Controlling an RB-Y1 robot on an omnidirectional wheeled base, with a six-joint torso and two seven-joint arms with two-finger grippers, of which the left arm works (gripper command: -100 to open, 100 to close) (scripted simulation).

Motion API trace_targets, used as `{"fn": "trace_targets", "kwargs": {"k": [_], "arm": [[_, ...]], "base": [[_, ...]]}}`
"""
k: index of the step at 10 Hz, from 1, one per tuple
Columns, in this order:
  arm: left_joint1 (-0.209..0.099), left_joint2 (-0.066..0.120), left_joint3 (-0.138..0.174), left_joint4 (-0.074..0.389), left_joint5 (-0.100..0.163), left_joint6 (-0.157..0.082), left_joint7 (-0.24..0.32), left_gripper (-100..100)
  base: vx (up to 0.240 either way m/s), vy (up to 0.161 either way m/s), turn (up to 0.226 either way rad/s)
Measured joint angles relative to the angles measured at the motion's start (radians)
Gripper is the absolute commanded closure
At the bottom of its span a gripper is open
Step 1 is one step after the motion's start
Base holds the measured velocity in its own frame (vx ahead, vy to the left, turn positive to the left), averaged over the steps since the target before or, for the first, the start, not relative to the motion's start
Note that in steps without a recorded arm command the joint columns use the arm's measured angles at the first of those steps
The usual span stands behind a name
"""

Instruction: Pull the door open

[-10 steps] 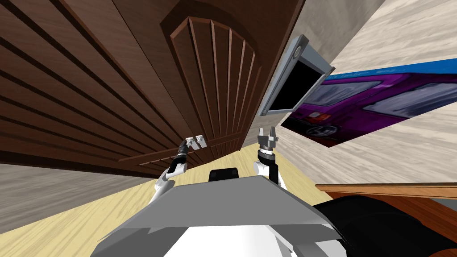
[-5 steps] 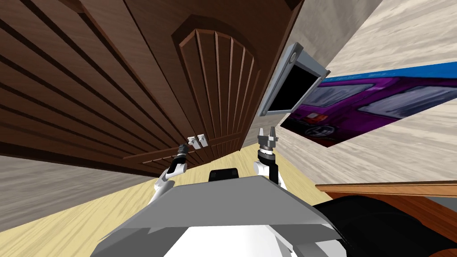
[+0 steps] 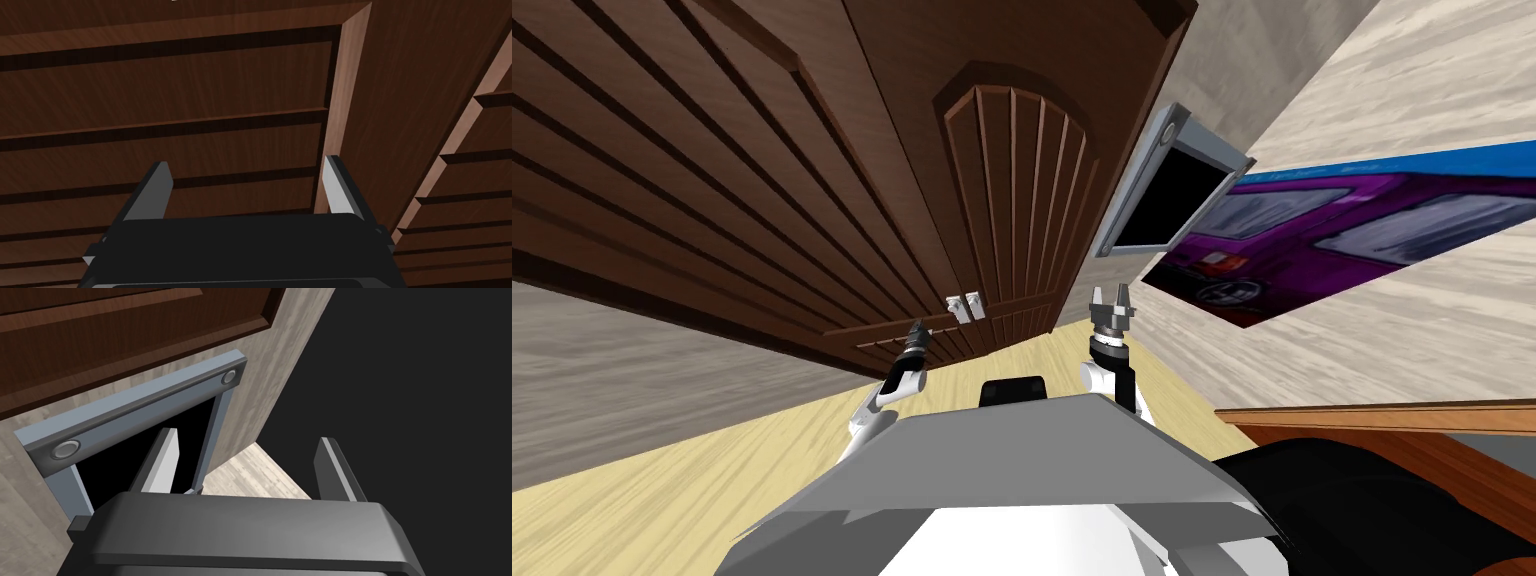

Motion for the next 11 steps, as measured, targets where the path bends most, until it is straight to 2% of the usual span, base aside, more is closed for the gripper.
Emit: {"fn": "trace_targets", "kwargs": {"k": [2,3,4,5,7,8,9,11], "arm": [[0.006,-0.005,-0.017,-0.014,-0.001,-0.004,0.004,-100],[0.015,-0.01,-0.032,-0.035,-0.002,-0.003,0.007,-100],[0.016,-0.02,-0.048,-0.056,-0.005,0.0,0.008,-100],[0.016,-0.022,-0.05,-0.058,-0.005,0.001,0.008,-100],[0.037,-0.009,-0.015,-0.048,-0.001,0.008,0.005,-100],[0.03,-0.01,0.001,-0.019,-0.002,0.002,-0.002,-100],[0.031,-0.005,0.018,-0.004,0.0,-0.001,-0.006,-100],[0.036,0.0,0.03,-0.003,0.002,0.001,-0.006,-100]], "base": [[-0.201,-0.087,-0.101],[-0.162,-0.152,-0.1],[-0.066,-0.075,-0.01],[-0.027,0.026,0.168],[0.011,0.086,0.17],[0.128,0.086,0.067],[0.165,0.079,0.02],[0.177,0.035,-0.057]]}}
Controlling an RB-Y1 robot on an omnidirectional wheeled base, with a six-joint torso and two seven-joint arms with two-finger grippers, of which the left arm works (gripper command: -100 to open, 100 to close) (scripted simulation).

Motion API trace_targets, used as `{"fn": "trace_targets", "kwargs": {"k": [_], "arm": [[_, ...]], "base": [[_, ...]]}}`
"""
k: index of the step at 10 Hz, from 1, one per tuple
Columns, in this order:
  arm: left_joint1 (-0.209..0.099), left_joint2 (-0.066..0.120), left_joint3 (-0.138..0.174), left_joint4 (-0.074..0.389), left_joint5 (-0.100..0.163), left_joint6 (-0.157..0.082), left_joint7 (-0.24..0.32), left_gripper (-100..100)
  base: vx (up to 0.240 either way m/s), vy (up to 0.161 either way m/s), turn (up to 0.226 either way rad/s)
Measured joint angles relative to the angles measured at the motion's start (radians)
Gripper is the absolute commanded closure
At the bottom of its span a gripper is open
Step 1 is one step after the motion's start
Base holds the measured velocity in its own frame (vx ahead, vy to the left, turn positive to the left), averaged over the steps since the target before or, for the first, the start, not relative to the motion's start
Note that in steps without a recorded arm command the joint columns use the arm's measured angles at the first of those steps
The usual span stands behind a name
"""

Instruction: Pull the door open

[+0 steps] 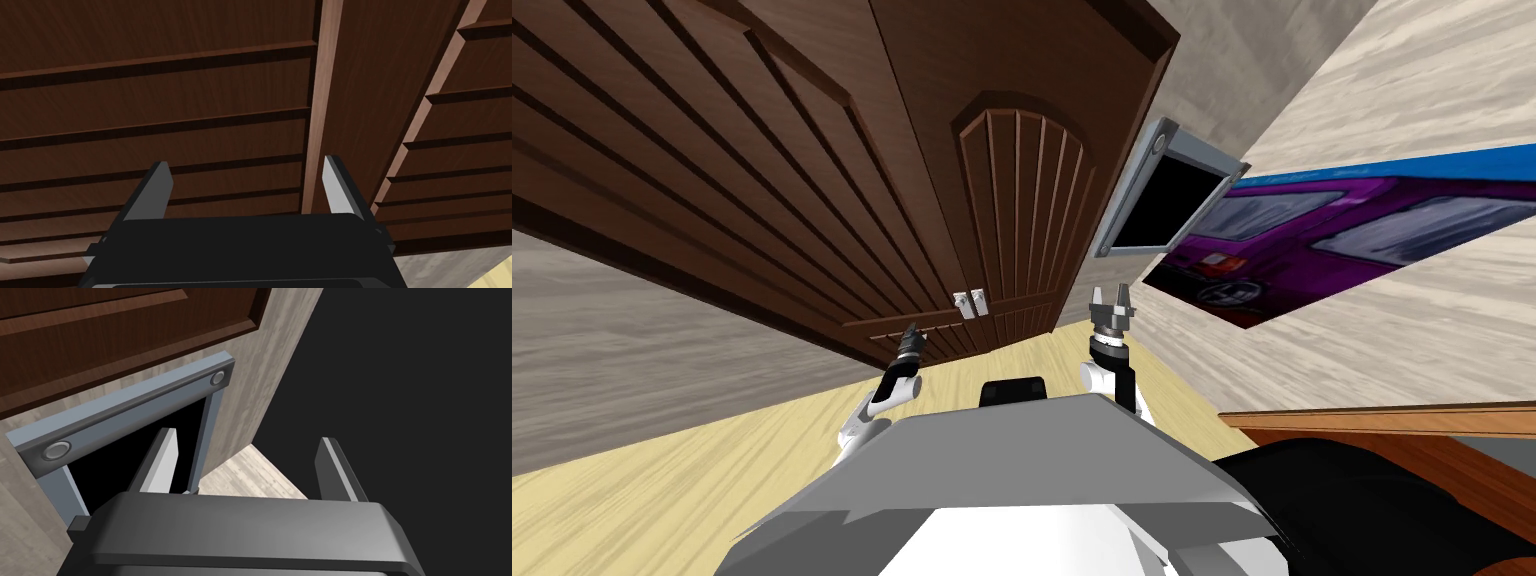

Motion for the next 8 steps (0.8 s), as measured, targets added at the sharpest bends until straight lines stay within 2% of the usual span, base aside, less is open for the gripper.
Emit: {"fn": "trace_targets", "kwargs": {"k": [3,5,6,8], "arm": [[-0.023,-0.012,-0.016,0.001,-0.003,-0.006,-0.002,-100],[-0.056,-0.017,-0.04,0.004,-0.005,-0.009,0.002,-100],[-0.059,-0.018,-0.042,0.005,-0.005,-0.01,0.003,100],[-0.06,-0.016,-0.039,0.001,-0.005,-0.011,0.002,100]], "base": [[0.207,-0.02,-0.136],[0.142,-0.087,-0.092],[-0.009,0.009,0.023],[-0.028,0.023,-0.003]]}}
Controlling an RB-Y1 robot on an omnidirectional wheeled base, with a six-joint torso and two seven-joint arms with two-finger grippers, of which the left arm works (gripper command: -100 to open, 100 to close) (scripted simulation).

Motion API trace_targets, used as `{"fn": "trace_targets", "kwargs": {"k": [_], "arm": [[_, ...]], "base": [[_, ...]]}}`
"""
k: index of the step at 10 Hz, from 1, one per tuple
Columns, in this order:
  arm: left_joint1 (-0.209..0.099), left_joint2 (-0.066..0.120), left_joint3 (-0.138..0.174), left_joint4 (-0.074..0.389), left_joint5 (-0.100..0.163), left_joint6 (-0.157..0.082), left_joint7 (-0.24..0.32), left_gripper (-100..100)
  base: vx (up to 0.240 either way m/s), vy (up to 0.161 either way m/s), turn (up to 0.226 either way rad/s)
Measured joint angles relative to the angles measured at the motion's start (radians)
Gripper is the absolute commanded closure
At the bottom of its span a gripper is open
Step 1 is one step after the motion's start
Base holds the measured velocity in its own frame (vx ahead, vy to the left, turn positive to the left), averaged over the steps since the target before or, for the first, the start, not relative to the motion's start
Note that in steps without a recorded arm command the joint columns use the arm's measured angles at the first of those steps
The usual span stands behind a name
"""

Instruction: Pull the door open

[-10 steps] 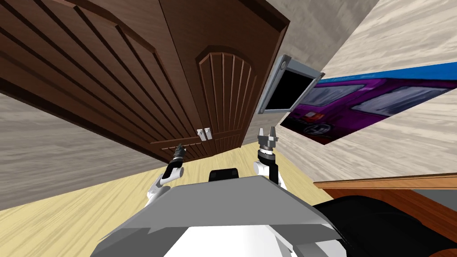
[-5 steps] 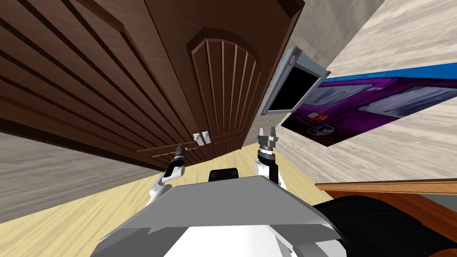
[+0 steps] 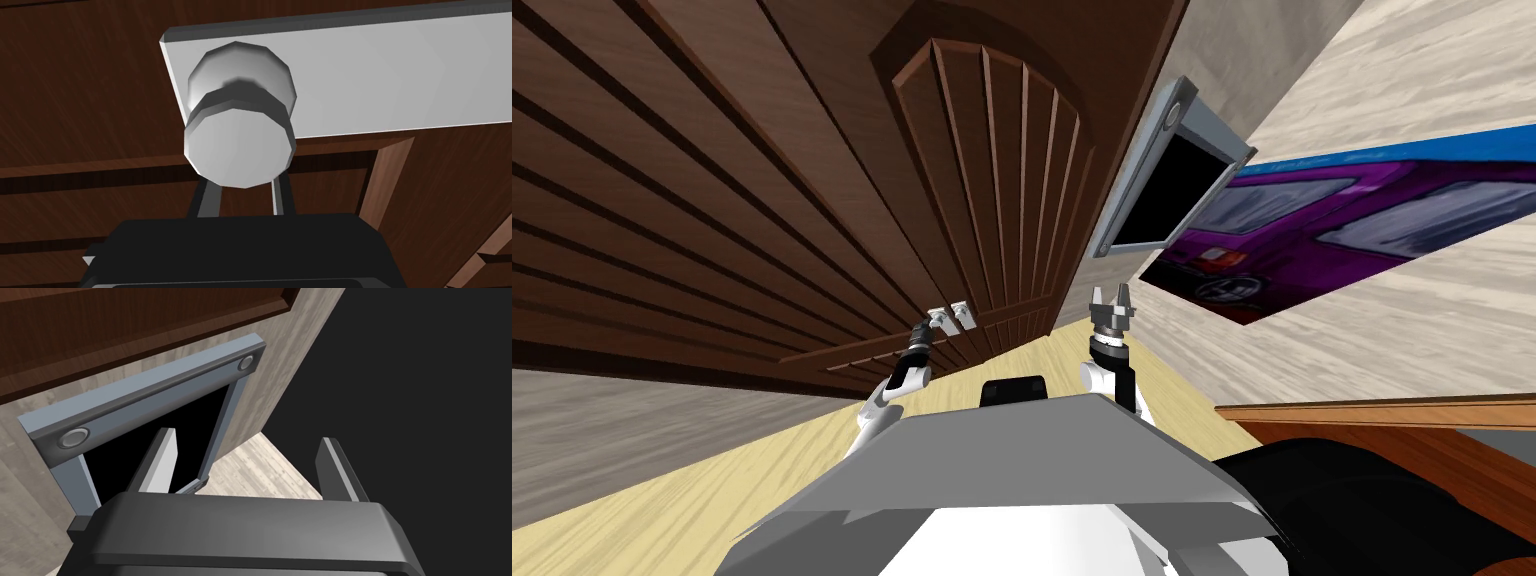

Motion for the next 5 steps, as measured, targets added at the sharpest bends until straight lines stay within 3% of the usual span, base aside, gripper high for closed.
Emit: {"fn": "trace_targets", "kwargs": {"k": [3,4,5], "arm": [[0.004,-0.001,-0.001,0.003,0.0,0.002,0.0,100],[0.004,-0.001,-0.001,0.003,0.0,0.002,0.0,-100],[0.011,0.002,0.005,0.004,0.001,0.003,0.0,-100]], "base": [[-0.013,0.005,0.002],[-0.158,0.037,0.137],[-0.224,0.074,0.087]]}}
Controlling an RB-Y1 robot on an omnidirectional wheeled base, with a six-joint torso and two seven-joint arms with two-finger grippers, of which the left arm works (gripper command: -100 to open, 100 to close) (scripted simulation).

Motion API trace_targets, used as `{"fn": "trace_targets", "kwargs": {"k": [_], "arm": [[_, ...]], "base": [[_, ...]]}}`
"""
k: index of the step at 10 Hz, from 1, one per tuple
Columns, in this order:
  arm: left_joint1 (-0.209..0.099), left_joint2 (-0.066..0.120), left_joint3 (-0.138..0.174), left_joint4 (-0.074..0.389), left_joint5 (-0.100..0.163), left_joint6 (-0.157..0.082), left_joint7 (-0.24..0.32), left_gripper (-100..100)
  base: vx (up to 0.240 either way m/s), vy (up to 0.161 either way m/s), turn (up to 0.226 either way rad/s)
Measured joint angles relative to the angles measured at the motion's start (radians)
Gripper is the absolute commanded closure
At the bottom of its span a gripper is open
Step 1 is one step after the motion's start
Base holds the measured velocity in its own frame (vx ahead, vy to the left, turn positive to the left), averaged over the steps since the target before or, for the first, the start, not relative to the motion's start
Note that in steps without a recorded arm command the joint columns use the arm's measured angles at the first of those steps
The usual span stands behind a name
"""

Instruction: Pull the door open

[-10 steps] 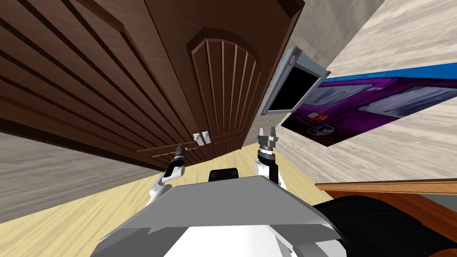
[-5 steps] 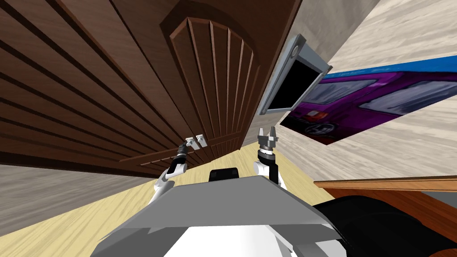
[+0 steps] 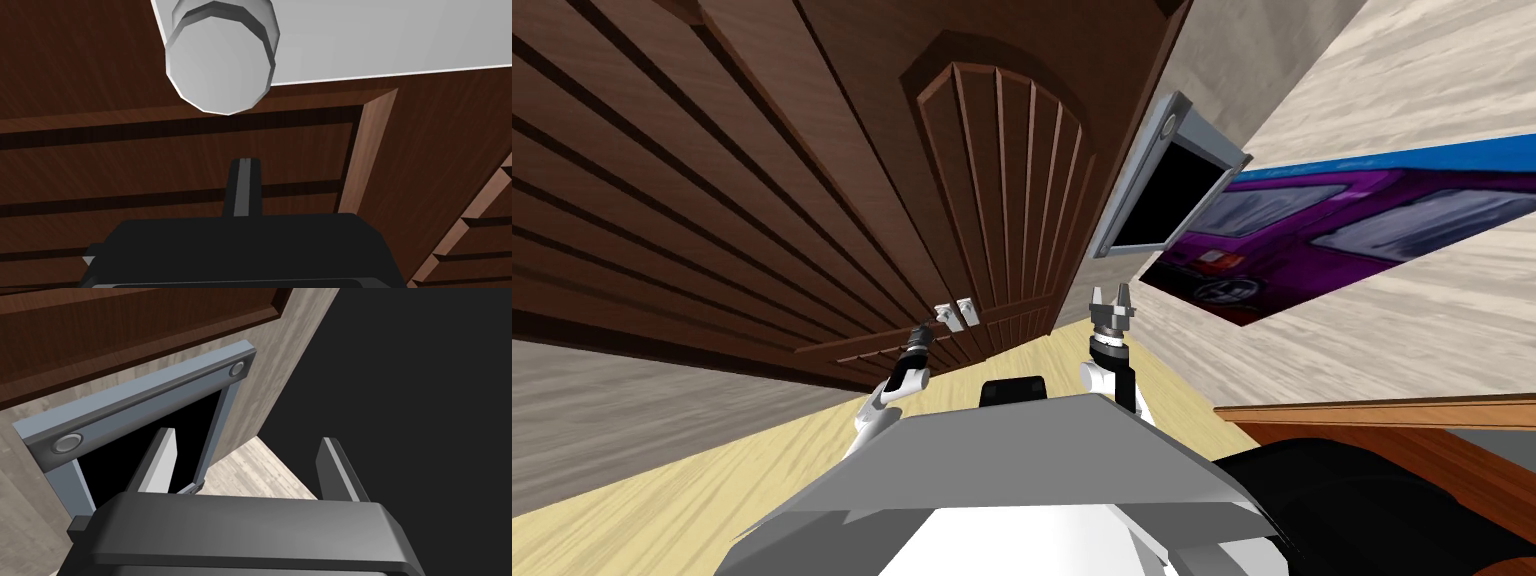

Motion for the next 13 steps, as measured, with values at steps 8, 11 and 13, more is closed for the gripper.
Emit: {"fn": "trace_targets", "kwargs": {"k": [8,11,13], "arm": [[0.044,0.0,-0.026,-0.048,0.0,0.001,0.013,-100],[0.059,0.014,0.019,-0.025,0.005,0.008,0.007,-100],[0.054,0.02,0.037,-0.002,0.007,0.003,0.004,-100]], "base": [[-0.134,-0.032,0.009],[0.052,0.08,0.074],[0.17,0.047,-0.02]]}}
